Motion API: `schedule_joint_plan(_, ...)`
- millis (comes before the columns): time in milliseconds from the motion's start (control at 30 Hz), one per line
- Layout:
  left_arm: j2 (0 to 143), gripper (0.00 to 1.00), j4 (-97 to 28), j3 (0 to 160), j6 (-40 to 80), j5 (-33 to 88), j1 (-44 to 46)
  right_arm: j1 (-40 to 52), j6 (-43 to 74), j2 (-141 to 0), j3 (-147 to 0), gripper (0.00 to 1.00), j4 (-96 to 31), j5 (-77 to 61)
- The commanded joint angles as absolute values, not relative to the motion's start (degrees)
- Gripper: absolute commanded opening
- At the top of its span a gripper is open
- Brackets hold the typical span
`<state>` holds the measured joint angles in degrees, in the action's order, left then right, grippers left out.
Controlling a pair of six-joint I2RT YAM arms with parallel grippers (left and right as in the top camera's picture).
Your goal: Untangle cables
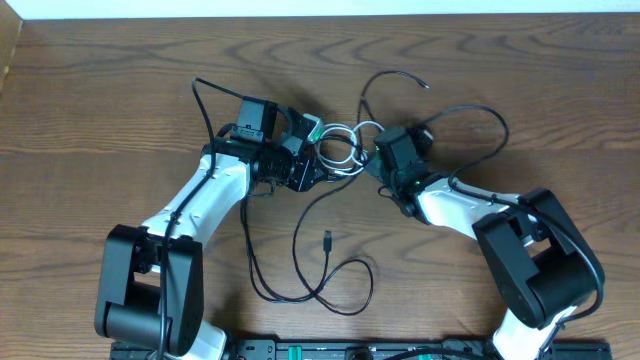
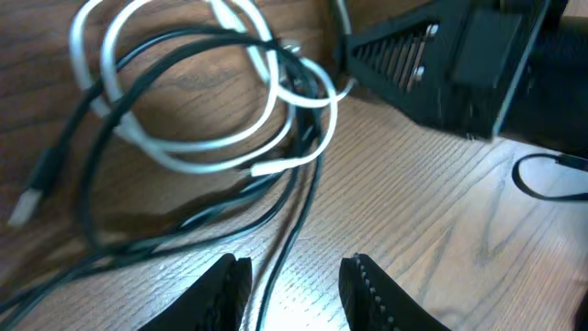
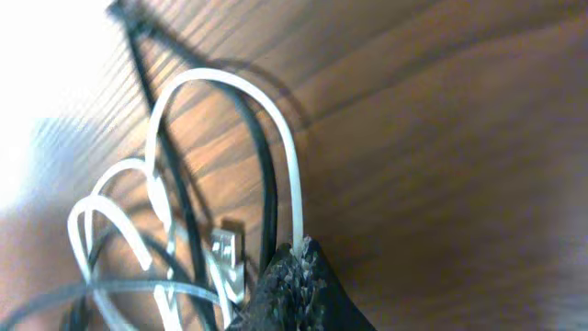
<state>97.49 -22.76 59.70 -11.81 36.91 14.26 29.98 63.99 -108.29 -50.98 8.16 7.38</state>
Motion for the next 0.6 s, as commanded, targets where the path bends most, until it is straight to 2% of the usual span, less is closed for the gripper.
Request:
schedule_joint_plan(0, 96.2, 0.42, -23.1, 59.8, -11.7, 36.8, 14.2, 30.4, 48.7, -104.9, -50.3, 0.01, 10.2, -1.4)
schedule_joint_plan(233, 96.2, 0.47, -23.1, 59.8, -11.7, 36.8, 14.2, 30.4, 32.8, -88.6, -50.3, 0.01, 8.4, -1.7)
schedule_joint_plan(567, 96.2, 0.51, -22.6, 59.8, -11.7, 37.1, 14.3, 30.4, 29.3, -70.6, -50.3, 0.01, 4.1, -1.7)
